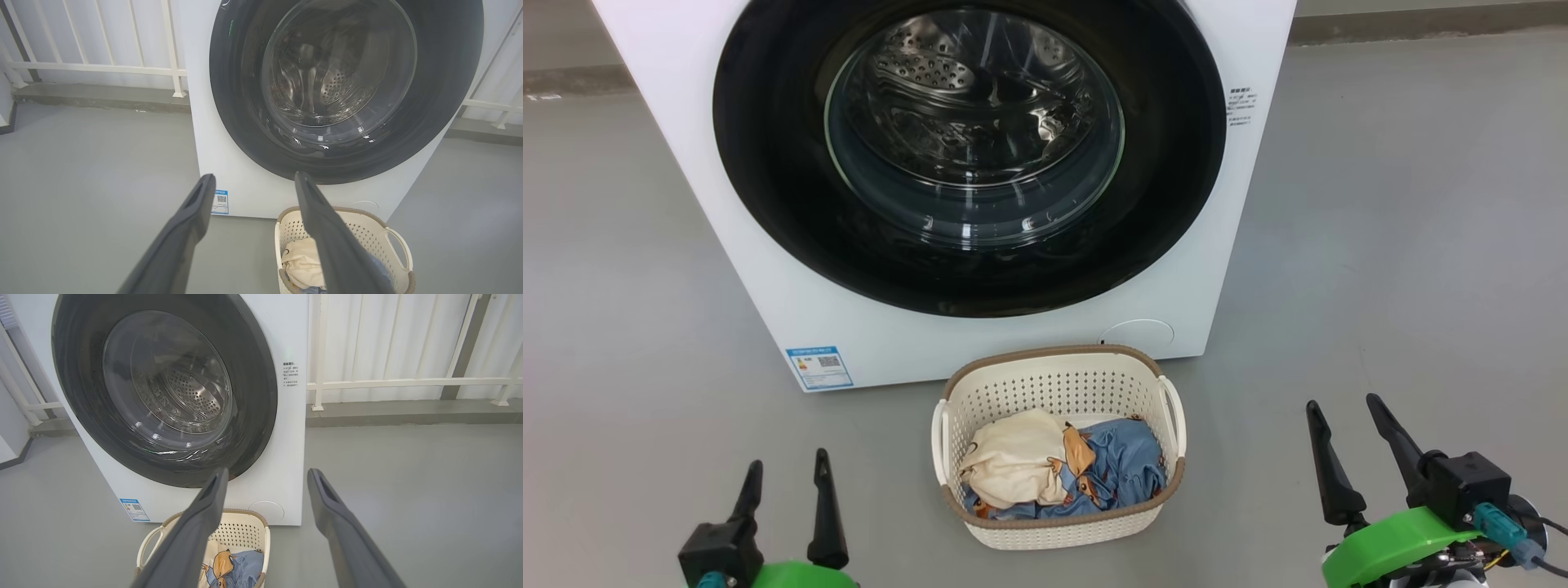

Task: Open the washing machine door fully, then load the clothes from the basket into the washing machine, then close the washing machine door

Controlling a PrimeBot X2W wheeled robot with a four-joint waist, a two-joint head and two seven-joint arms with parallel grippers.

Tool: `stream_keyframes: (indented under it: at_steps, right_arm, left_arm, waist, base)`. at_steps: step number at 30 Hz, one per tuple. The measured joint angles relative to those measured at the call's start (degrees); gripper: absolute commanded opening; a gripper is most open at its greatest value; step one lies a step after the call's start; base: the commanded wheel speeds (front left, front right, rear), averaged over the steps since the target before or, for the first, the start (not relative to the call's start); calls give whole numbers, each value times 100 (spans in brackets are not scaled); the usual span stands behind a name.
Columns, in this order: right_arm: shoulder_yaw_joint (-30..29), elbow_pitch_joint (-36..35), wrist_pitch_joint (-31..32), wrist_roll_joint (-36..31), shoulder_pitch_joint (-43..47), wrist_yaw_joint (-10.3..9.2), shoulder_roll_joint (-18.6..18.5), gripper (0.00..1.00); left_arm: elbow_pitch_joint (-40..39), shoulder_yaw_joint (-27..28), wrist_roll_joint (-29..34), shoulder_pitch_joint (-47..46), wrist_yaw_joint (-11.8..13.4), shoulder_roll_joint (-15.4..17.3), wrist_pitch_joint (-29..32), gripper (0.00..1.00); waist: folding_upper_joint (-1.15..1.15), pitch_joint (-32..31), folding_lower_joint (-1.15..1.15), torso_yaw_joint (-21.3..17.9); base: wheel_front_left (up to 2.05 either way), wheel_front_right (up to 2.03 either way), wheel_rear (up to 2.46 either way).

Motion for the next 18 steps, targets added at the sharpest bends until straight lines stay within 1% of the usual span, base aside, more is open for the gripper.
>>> stream_keyframes:
  at_steps: [6,9,18]
  right_arm:
    - [-14,58,-103,-461,-3,0,-4,100]
    - [-15,85,-151,-616,-8,0,-8,100]
    - [-27,192,-194,-628,-61,0,-16,100]
  left_arm:
    - [108,-88,256,-1,-2,13,-85,100]
    - [233,-154,216,-1,-44,16,-134,100]
    - [359,-242,192,-2,-62,18,-135,100]
  waist:
    - [0,-6,0,5]
    - [0,-6,0,7]
    - [0,-7,0,1]
  base:
    - [0,0,0]
    - [0,0,0]
    - [0,0,0]
